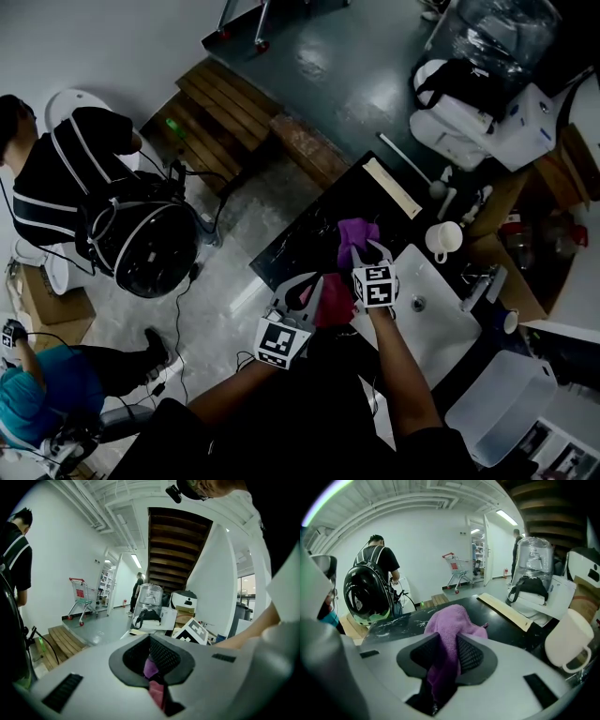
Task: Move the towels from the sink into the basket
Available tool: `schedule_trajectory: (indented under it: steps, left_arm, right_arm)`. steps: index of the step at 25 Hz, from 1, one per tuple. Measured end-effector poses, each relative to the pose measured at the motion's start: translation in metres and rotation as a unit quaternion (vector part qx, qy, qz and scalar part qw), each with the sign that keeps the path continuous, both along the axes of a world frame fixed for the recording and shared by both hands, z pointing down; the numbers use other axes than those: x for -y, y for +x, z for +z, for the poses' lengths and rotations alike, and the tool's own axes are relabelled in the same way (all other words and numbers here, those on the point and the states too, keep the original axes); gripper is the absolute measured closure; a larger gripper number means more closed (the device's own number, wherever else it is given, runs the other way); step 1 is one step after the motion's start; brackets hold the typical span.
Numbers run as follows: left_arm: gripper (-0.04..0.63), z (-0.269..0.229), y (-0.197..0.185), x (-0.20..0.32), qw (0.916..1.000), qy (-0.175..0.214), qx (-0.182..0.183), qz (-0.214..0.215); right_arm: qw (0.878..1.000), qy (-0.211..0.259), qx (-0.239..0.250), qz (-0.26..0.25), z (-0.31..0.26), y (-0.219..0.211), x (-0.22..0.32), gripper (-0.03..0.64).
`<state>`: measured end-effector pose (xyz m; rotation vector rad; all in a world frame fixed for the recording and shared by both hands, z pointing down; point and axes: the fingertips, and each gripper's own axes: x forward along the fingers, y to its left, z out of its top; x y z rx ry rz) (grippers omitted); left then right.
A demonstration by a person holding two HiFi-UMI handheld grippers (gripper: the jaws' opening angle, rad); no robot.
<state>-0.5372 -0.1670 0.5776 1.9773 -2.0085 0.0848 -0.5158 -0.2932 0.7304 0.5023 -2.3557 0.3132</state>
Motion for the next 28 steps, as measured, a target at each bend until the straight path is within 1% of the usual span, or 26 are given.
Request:
schedule_trajectory:
  steps: [5, 9, 12, 14, 17, 21, 24, 28]
  left_arm:
    - [0.592, -0.008, 0.000, -0.017, 0.9999, 0.014, 0.006, 0.006]
    - [0.592, -0.019, -0.006, -0.035, 0.9995, 0.025, 0.018, 0.004]
    - [0.592, -0.031, -0.003, -0.047, 0.9989, 0.039, 0.026, 0.010]
    - [0.592, -0.035, 0.005, -0.055, 0.9985, 0.047, 0.020, 0.019]
    - [0.592, -0.037, 0.017, -0.071, 0.9983, 0.049, -0.004, 0.031]
    - [0.592, -0.039, 0.031, -0.094, 0.9979, 0.050, -0.002, 0.042]
    - [0.592, -0.044, 0.043, -0.111, 0.9968, 0.058, -0.002, 0.055]
    - [0.592, -0.049, 0.051, -0.126, 0.9952, 0.070, -0.012, 0.067]
  right_arm:
    - [0.999, 0.002, 0.036, 0.029, -0.030, 0.017, -0.011, 0.492]
    - [0.997, 0.021, 0.051, 0.046, -0.060, 0.036, -0.026, 0.492]
    - [0.996, 0.034, 0.061, 0.059, -0.081, 0.048, -0.044, 0.492]
    - [0.995, 0.041, 0.064, 0.068, -0.091, 0.057, -0.059, 0.492]
    - [0.993, 0.043, 0.071, 0.085, -0.104, 0.068, -0.089, 0.492]
    - [0.988, 0.054, 0.091, 0.110, -0.121, 0.081, -0.129, 0.492]
    - [0.984, 0.064, 0.102, 0.131, -0.130, 0.090, -0.158, 0.492]
    - [0.979, 0.075, 0.111, 0.151, -0.140, 0.097, -0.190, 0.492]
